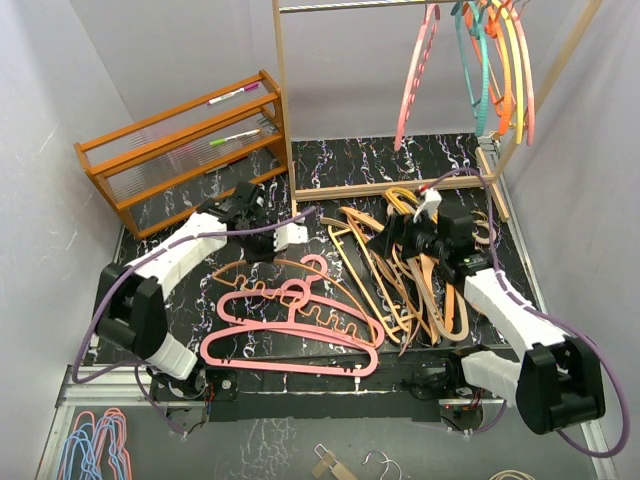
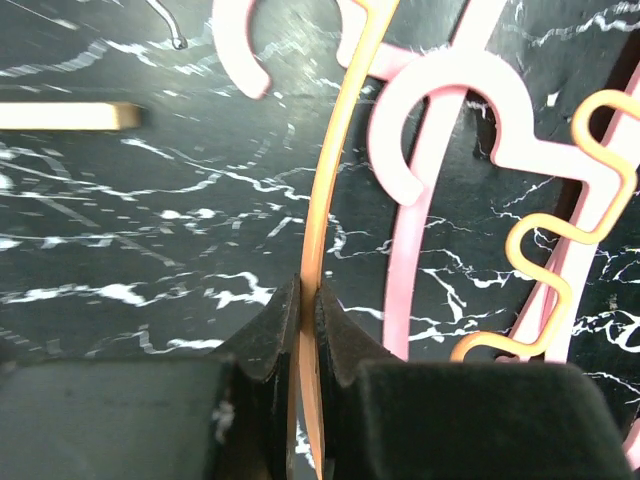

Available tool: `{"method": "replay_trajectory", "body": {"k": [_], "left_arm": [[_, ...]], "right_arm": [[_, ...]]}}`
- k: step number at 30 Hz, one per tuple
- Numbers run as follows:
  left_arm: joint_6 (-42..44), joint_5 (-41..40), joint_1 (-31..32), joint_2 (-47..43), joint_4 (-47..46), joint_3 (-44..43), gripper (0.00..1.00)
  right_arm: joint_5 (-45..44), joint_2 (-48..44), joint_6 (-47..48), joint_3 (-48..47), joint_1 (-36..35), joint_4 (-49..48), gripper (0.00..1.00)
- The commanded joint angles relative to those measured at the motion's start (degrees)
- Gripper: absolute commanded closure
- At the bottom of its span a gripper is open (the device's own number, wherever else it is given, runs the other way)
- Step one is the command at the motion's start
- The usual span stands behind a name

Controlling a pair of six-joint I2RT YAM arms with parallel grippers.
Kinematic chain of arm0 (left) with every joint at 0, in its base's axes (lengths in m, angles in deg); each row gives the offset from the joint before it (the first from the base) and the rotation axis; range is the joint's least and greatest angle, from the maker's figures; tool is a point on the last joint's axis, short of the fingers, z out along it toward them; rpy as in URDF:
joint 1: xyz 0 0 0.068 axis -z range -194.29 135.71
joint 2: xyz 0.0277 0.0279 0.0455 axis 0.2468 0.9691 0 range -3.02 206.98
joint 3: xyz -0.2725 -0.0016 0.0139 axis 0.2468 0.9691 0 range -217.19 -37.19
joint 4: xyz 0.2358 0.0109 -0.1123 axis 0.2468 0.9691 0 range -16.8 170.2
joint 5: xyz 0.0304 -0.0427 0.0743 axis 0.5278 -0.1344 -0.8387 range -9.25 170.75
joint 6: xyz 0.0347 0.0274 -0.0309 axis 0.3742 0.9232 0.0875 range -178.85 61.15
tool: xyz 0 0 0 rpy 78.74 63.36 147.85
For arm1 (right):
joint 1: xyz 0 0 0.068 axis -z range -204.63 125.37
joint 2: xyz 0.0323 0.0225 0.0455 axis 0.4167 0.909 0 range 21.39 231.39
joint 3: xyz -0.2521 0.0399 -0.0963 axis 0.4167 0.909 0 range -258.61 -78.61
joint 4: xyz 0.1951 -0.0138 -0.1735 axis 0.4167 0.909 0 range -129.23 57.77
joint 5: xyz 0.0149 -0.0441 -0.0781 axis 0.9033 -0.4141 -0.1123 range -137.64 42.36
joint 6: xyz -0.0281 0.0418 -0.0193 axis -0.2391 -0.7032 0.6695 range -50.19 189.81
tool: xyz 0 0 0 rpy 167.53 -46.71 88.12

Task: Organize the hangers
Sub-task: Pick up the hanger at the center of the board.

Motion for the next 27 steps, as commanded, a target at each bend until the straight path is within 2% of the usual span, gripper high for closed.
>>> {"method": "replay_trajectory", "body": {"k": [1, 9, 12, 16, 27], "left_arm": [[0.9, 4.54, 0.04, -4.91, 6.42, -6.66, 1.0], [-1.23, 4.64, 0.04, -5.2, 8.15, -12.34, 1.0], [-1.43, 4.78, -0.01, -5.09, 8.18, -13.42, 1.0], [-1.66, 5.01, 0.0, -5.09, 8.45, -14.48, 1.0], [-2.52, 5.19, 0.04, -5.58, 8.71, -16.12, 1.0]], "right_arm": [[8.98, 0.72, -5.95, 7.72, -0.66, -17.9, 0.01], [17.13, 5.91, -9.28, 12.44, -4.31, -29.75, 0.01], [16.4, 7.68, -10.95, 15.37, -6.8, -35.78, 0.01], [10.97, 10.93, -11.17, 18.78, -9.68, -42.5, 0.01], [9.66, 22.15, -8.76, 17.84, -15.34, -48.63, 0.01]]}}
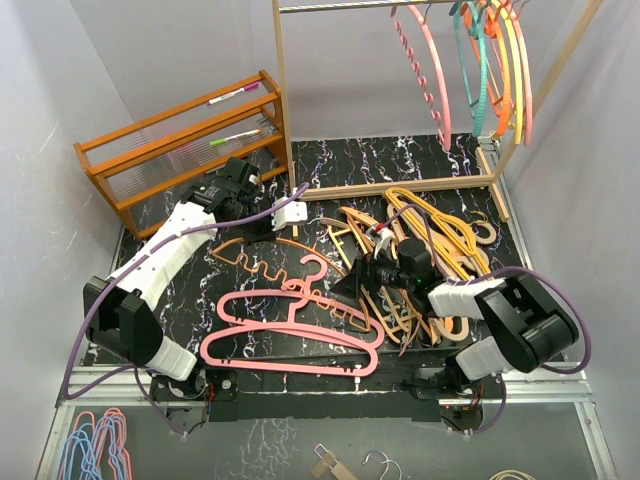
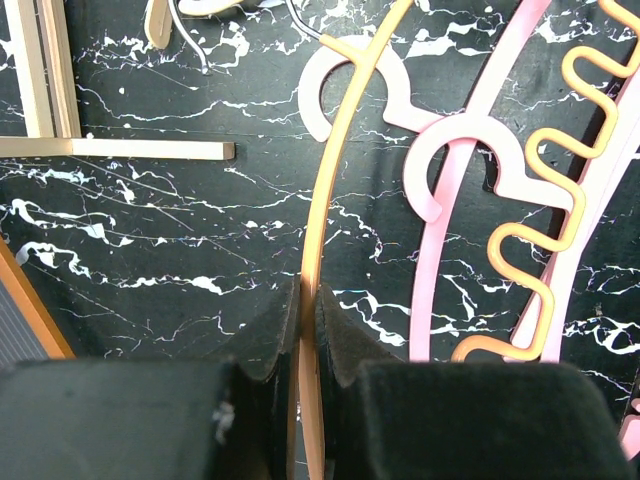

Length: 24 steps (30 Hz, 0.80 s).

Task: Organize the hangers
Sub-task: Pick up the hanger at the center of the board.

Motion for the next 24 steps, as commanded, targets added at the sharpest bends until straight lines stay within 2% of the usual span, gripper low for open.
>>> {"method": "replay_trajectory", "body": {"k": [1, 5, 11, 13, 21, 24], "left_arm": [[-0.93, 2.97, 0.01, -1.66, 1.06, -2.75, 1.0], [-1.11, 1.89, 0.04, -1.81, 0.79, -3.37, 1.0], [-0.42, 0.9, -1.74, -2.17, -0.17, -2.34, 1.0], [-0.18, 0.86, -2.29, -2.22, -0.52, -2.09, 1.0], [0.53, 0.17, -4.25, -2.08, -2.56, -0.89, 1.0], [0.7, 0.1, -5.0, -2.0, -3.44, -0.6, 1.0]], "right_arm": [[-0.01, 3.0, 1.0, -1.31, -0.83, -8.21, 0.03], [3.46, 4.63, -0.36, -0.37, -0.78, -10.61, 0.11], [5.3, 2.57, -1.99, 3.28, 0.25, -10.64, 0.42], [6.07, 1.87, -2.86, 3.93, 0.81, -10.64, 0.49], [7.22, 0.25, -5.93, 5.99, 1.99, -11.01, 0.51], [7.83, -0.73, -7.36, 6.88, 3.02, -12.21, 0.56]]}}
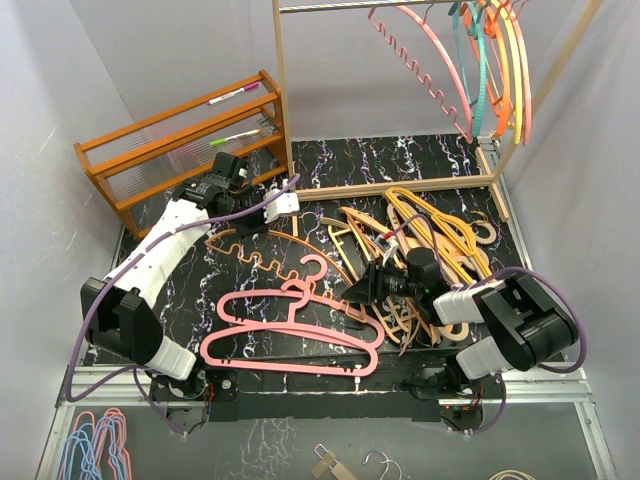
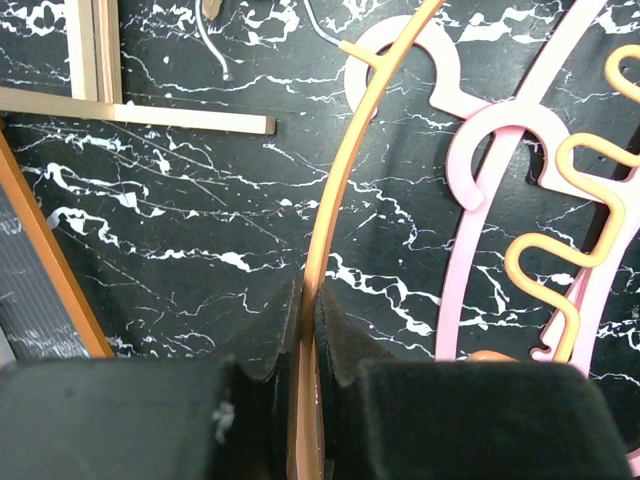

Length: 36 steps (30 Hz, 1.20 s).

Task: Organize the hangers
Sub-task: Pick up the hanger at the center of the board.

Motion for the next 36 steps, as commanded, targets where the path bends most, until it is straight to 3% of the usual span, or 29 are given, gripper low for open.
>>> {"method": "replay_trajectory", "body": {"k": [1, 4, 7, 22, 24, 25, 26, 27, 36], "left_arm": [[0.64, 0.69, -1.51, -1.96, -2.34, 0.14, 1.0], [0.24, 0.67, -1.61, -1.92, -3.09, 0.42, 1.0], [-0.43, 0.88, -1.71, -2.02, -3.68, 0.69, 1.0], [-8.26, 4.17, -1.84, -0.39, -5.07, -3.63, 1.0], [-10.02, 3.64, -1.87, 0.08, -4.65, -5.32, 0.77], [-10.95, 3.15, -1.81, 0.19, -4.17, -6.49, 0.51], [-11.42, 2.9, -1.83, 0.35, -3.05, -8.17, 0.14], [-11.88, 2.85, -1.81, 0.6, -1.49, -10.03, 0.04], [-16.45, -2.31, -1.85, 4.38, 17.03, -39.52, 0.03]], "right_arm": [[2.35, -2.79, -2.83, 1.42, 1.5, -5.13, 0.6], [2.96, -4.45, -4.92, 1.58, 2.92, -6.96, 0.72], [2.11, -6.94, -7.7, 1.82, 4.05, -8.94, 0.91], [-4.47, -19.99, -23.81, -2.63, 5.57, -15.67, 0.92], [-4.45, -20.92, -24.4, -3.17, 5.58, -15.23, 0.92], [-4.68, -21.81, -24.05, -3.53, 5.57, -14.2, 0.92], [-5.36, -23.14, -22.71, -3.76, 5.64, -11.27, 0.92], [-6.22, -24.56, -20.8, -6.34, 5.62, -5.76, 0.92], [-18.83, -34.8, 0.39, -20.55, 5.64, 34.59, 0.92]]}}
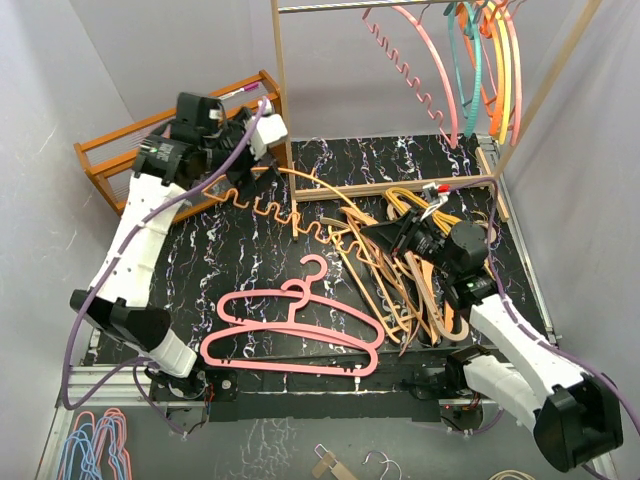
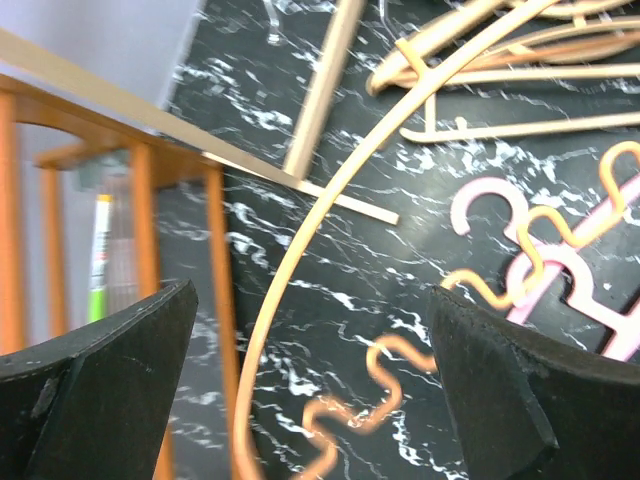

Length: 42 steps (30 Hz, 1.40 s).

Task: Organize the hangers
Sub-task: Pick up the hanger at the center of the board, then place the hanger at the clothesline.

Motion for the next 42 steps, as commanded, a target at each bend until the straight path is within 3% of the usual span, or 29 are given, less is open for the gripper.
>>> {"method": "replay_trajectory", "body": {"k": [1, 4, 7, 16, 22, 33, 42], "left_arm": [[-3.3, -3.7, 0.05, -0.09, 11.37, -12.06, 0.03], [-4.5, -10.46, 0.03, -0.2, 12.23, -14.78, 0.03], [-7.82, -17.94, -0.81, -1.59, 7.81, -11.56, 0.03], [-13.13, -25.81, -5.65, -3.17, 0.2, -4.2, 0.03], [-14.2, -26.96, -7.57, -3.82, -1.69, -1.95, 0.03], [-11.03, -30.74, -7.97, -4.26, -2.34, -1.07, 0.03], [-9.26, -32.26, -7.98, -3.58, -3.09, -0.36, 0.03]], "right_arm": [[-10.83, -4.65, 13.49, -8.93, -0.04, 20.14, 0.92], [-16.93, -5.59, 20.59, -14.55, -0.03, 30.28, 0.92], [-23.61, -6.68, 25.45, -19.22, -0.07, 37.26, 0.92], [-35.23, -6.94, 40.51, -35.52, -0.08, 47.37, 0.92], [-40.3, -4.46, 45.85, -42.64, -0.07, 39.65, 0.92], [-39.07, 8.0, 50.5, -56.48, -0.07, 30.67, 0.92], [-38.73, 12.87, 50.94, -61.06, -0.06, 25.07, 0.92]]}}
